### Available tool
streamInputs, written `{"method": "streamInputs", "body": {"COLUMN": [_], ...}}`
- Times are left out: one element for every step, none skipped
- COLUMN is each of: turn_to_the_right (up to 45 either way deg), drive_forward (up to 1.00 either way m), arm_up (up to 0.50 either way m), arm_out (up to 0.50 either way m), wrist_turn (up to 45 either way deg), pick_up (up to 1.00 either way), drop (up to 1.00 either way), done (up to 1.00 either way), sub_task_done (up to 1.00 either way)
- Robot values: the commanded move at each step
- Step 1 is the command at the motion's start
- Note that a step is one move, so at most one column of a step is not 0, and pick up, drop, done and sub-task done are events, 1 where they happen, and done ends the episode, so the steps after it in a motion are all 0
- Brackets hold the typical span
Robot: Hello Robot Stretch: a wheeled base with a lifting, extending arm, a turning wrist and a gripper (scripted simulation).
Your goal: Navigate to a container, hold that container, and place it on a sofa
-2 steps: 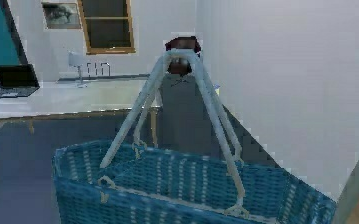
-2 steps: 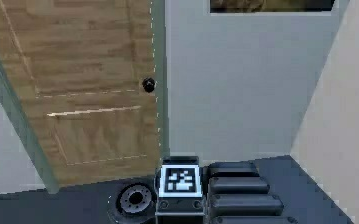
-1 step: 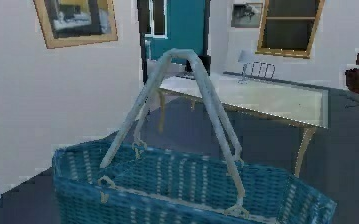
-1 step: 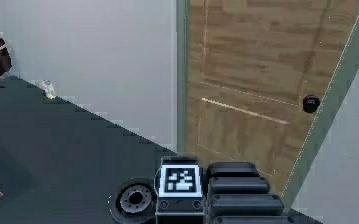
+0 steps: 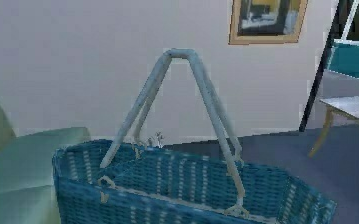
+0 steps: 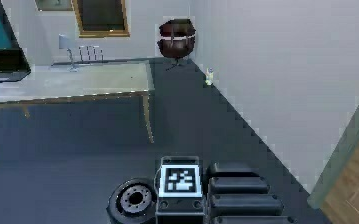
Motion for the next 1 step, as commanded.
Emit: {"method": "streamInputs", "body": {"turn_to_the_right": [-45.0], "drive_forward": [0.0], "arm_up": [0.0], "arm_out": [0.0], "wrist_turn": [0.0], "pick_up": [0.0], "drop": [0.0], "done": [0.0], "sub_task_done": [0.0]}}
